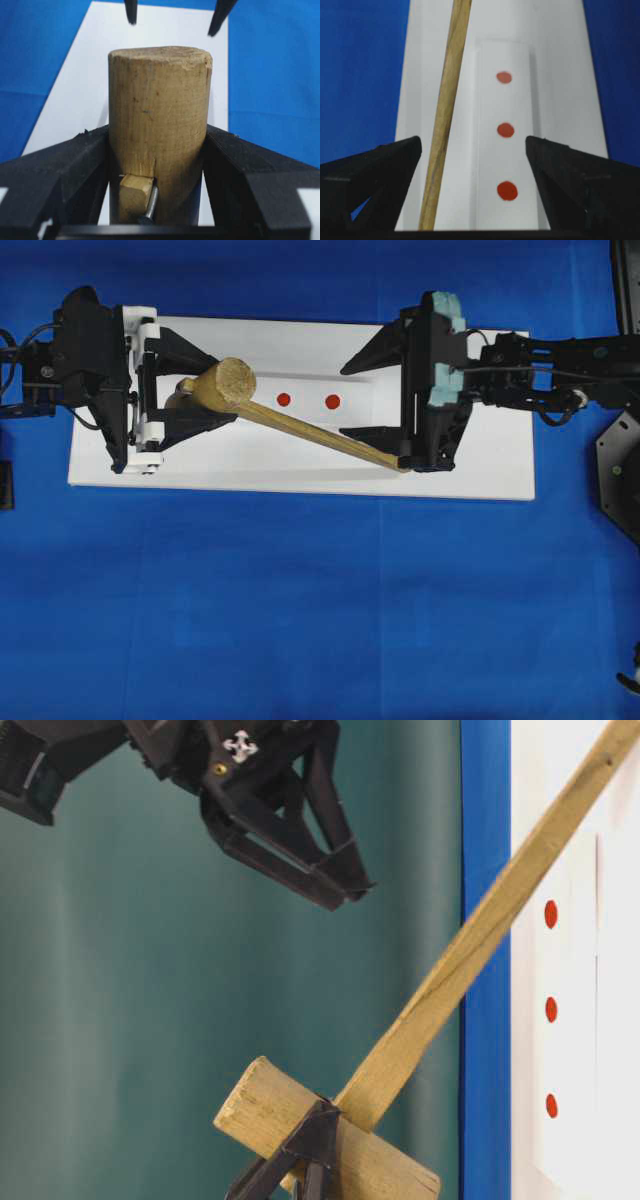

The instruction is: Hit the mark with a hammer.

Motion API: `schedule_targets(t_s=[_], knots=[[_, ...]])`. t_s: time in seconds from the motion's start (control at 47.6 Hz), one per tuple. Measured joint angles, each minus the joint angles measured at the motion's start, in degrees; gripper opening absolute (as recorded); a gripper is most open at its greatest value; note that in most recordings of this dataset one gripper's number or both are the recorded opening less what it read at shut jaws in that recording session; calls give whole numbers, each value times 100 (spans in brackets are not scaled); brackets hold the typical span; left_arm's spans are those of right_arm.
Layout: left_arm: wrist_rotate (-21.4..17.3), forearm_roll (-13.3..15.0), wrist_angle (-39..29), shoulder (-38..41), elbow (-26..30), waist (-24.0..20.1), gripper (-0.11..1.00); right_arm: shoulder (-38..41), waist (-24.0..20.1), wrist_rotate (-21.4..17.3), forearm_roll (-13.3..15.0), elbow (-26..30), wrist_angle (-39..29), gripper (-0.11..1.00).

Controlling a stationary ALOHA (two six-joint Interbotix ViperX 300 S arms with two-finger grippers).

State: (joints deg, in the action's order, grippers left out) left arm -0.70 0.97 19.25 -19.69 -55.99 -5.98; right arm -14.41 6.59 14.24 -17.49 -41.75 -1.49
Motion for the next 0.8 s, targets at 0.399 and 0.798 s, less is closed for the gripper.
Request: schedule_targets(t_s=[0.399, 0.798], knots=[[2698, 35, -817, 0, 299, -79, 50, -53, -35, 44, 0, 9, 62, 90], [6521, 35, -1020, -158, 237, -255, 50, -44, -44, 53, 9, 0, 62, 90]])
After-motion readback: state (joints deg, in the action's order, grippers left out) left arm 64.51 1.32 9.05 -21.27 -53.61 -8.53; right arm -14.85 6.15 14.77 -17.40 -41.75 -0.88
